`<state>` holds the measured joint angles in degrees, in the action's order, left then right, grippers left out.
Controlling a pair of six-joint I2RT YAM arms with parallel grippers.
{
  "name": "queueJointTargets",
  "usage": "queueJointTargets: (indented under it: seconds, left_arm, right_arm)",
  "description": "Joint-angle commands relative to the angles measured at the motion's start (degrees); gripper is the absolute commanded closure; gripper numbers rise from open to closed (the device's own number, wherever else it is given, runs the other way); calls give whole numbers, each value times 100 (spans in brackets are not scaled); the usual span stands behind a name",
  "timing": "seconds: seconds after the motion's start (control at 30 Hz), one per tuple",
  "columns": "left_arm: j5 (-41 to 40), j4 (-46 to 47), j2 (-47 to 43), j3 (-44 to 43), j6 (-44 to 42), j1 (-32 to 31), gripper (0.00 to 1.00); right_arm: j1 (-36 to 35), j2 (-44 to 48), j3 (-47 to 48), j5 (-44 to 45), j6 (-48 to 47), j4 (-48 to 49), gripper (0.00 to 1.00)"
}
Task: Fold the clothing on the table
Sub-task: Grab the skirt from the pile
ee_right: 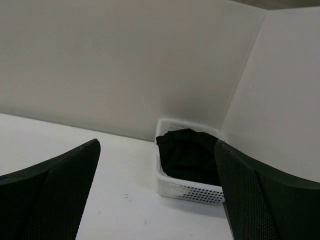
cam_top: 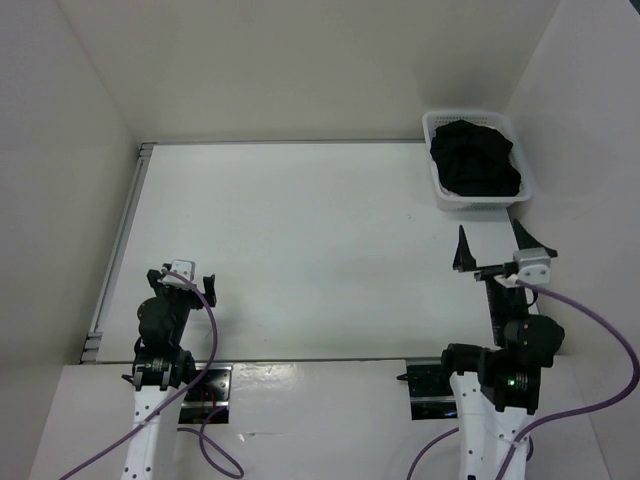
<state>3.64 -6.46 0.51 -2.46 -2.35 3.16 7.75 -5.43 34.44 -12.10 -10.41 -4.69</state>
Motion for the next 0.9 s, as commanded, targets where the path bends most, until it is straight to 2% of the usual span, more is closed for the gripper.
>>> queueJointTargets:
  seconds: [0.0,0.13,0.2,0.23,0.4,0.5,0.53,0.57,0.6,0.63,0.67,0.7,0.73,0.77,0.8,0.83,0.87]
  left_arm:
    - [-39,110,-754,246,138,-26,0]
    - [13,110,-754,246,138,-26,0]
    - [311,171,-754,10,-11,-26,0]
    - [182,267,-754,-122,320,-26,0]
    - [-65,1435,-510,-807,674,-26,0]
    - [-249,1543,350,-1746,394,-26,0]
    - [-519,1325,1188,-2106,245,-26,0]
    - [-740,1157,1693,-2545,113,-26,0]
    - [-994,938,2246,-3637,60,-26,0]
    - [-1293,275,3435,-4318,59,-26,0]
    - [-1443,-167,4047,-5055,59,-26,0]
    - [-1506,-676,4636,-5854,59,-26,0]
    - [-1359,-1734,5730,-7455,-63,-26,0]
    - [-1166,-2284,6236,-8236,-220,44,0]
    - [-903,-3290,7120,-9593,-492,97,0]
    - [-526,-3761,7521,-10146,-808,97,0]
    - [-583,-4323,8099,-10552,-637,149,0]
  right_arm:
    - [-19,-1070,493,717,837,-445,1]
    - [-19,-2055,1352,832,1068,-927,1]
    - [-19,-2338,1661,832,1006,-1191,1]
    - [-19,-2531,1880,832,928,-1314,1]
    - [-19,-3296,2338,972,549,-1692,1]
    - [-19,-4078,2691,824,655,-2193,1]
    - [51,-4263,2822,736,655,-2299,1]
    - [112,-4491,2910,683,655,-2578,1]
    - [113,-5067,3215,630,655,-2790,1]
    - [182,-5421,3419,578,559,-3270,1]
    - [244,-6225,3647,577,558,-3545,1]
    - [332,-6599,4206,412,558,-3817,1]
    - [402,-7003,4525,306,462,-4125,1]
    - [403,-7407,4859,252,392,-4711,1]
    - [455,-8098,5489,200,339,-4943,1]
    - [456,-8366,5704,269,391,-5076,1]
    - [534,-8717,6019,269,443,-5242,1]
